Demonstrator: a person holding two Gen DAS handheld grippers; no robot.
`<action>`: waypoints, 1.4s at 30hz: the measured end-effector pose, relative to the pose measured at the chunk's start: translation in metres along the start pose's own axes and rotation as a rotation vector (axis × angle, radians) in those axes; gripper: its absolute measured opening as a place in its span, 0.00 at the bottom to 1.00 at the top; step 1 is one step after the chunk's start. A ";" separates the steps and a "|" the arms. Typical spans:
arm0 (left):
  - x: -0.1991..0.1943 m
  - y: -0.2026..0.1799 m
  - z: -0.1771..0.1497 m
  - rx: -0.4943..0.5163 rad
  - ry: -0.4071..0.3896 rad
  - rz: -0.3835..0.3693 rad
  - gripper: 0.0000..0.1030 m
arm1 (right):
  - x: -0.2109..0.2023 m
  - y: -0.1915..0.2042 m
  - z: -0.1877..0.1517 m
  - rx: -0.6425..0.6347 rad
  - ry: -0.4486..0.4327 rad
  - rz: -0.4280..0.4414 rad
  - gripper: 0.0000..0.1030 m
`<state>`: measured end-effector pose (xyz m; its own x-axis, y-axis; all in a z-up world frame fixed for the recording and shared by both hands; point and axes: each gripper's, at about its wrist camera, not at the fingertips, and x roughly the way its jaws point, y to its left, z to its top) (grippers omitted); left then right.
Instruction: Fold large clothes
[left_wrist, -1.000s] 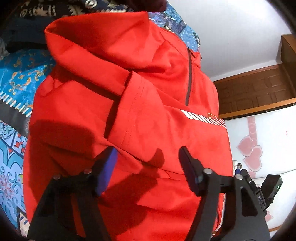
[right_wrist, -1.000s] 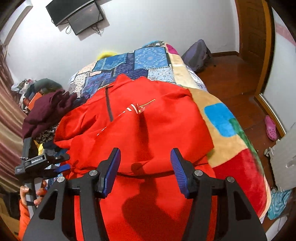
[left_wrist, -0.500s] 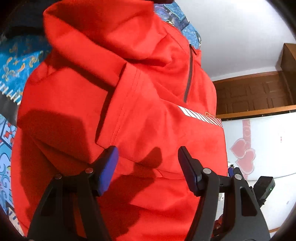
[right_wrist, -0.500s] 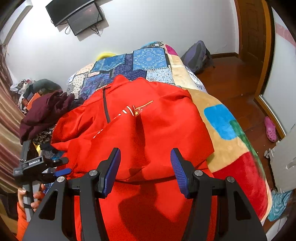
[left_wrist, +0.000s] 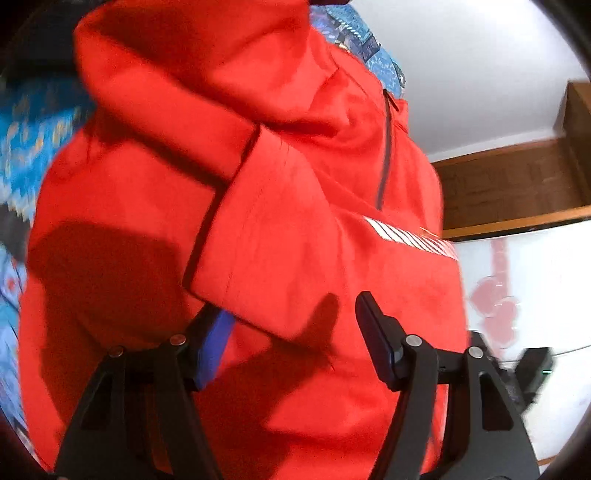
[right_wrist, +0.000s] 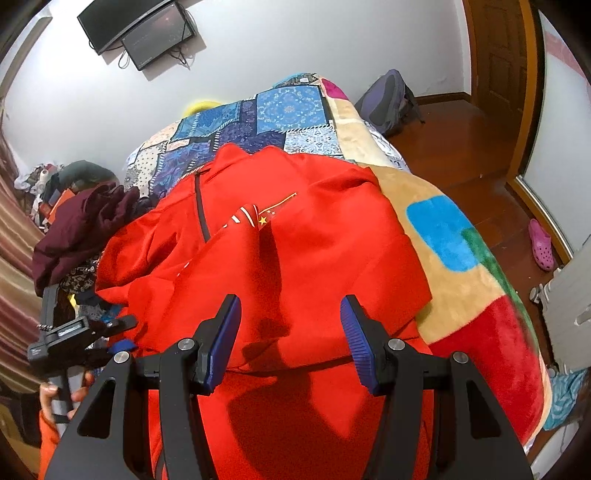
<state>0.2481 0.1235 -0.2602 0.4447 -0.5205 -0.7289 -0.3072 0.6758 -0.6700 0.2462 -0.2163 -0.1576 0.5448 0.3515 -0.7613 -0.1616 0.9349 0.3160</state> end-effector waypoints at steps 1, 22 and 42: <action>0.002 -0.002 0.001 0.014 -0.006 0.019 0.64 | 0.000 -0.001 0.000 0.000 -0.002 0.002 0.50; -0.082 -0.044 0.013 0.249 -0.397 0.240 0.02 | 0.001 -0.041 0.015 0.079 -0.008 -0.054 0.50; -0.058 0.071 -0.009 0.170 -0.168 0.500 0.32 | 0.032 -0.032 0.006 -0.023 0.110 -0.108 0.52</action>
<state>0.1928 0.1967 -0.2663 0.4122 -0.0338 -0.9105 -0.3816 0.9010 -0.2062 0.2735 -0.2356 -0.1890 0.4665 0.2504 -0.8483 -0.1265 0.9681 0.2162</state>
